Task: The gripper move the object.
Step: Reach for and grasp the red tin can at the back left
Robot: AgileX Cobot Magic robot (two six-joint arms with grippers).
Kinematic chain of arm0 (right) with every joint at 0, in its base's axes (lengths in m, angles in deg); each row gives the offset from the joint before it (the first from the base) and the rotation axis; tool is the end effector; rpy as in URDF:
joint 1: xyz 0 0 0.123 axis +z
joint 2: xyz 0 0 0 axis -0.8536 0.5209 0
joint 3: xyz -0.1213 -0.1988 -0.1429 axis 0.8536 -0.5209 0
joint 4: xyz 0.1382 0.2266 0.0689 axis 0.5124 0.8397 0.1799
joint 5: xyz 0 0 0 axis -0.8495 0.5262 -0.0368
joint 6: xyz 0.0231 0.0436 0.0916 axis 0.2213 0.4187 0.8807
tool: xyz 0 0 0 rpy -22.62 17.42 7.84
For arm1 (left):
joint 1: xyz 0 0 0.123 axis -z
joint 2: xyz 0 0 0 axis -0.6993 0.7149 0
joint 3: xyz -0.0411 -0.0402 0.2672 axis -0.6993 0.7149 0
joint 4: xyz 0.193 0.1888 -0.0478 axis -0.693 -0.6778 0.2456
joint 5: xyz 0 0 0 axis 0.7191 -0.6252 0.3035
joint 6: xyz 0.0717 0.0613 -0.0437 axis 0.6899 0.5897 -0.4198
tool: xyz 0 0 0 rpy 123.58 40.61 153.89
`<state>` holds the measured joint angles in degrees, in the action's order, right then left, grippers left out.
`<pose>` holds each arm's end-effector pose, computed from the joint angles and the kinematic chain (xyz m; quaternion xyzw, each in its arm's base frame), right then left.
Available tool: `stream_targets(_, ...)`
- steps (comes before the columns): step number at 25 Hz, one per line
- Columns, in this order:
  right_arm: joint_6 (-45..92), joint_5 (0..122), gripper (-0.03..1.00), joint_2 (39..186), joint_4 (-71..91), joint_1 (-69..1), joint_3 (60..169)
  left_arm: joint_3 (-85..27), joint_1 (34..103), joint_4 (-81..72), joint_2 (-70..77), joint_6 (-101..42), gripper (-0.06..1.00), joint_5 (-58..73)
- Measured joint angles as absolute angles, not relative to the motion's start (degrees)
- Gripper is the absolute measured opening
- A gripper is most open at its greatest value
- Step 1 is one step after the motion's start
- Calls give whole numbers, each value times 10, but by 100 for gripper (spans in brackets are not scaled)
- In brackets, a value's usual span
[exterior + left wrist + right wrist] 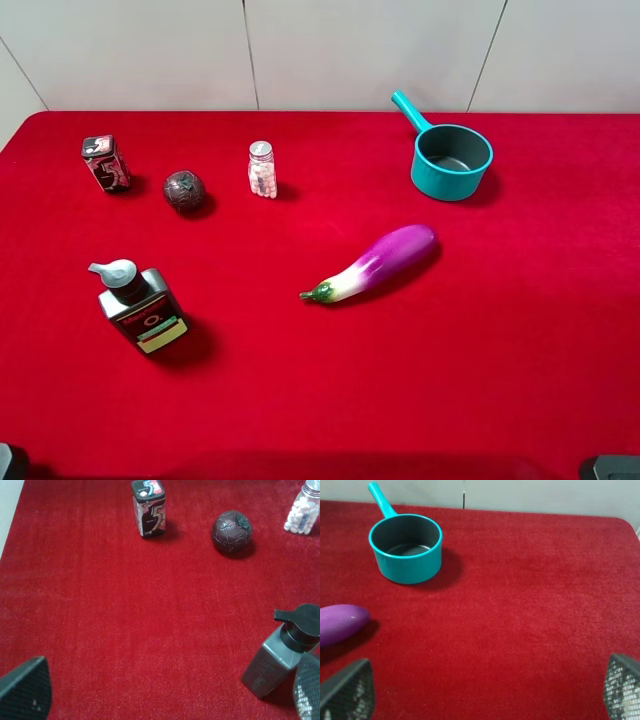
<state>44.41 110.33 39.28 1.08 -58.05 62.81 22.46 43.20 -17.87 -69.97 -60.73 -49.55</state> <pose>0.0394 -0.0013 0.2849 -0.0181 0.8432 -0.0158 0.5371 0.0391 0.0002 0.2793 0.0137 0.8546 0.0155 0.5188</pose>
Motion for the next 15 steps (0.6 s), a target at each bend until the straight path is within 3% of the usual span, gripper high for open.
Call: stream_targets(15,444,1103,69,393,11,-580,628,223,432,-175,-700,-607,96,-496)
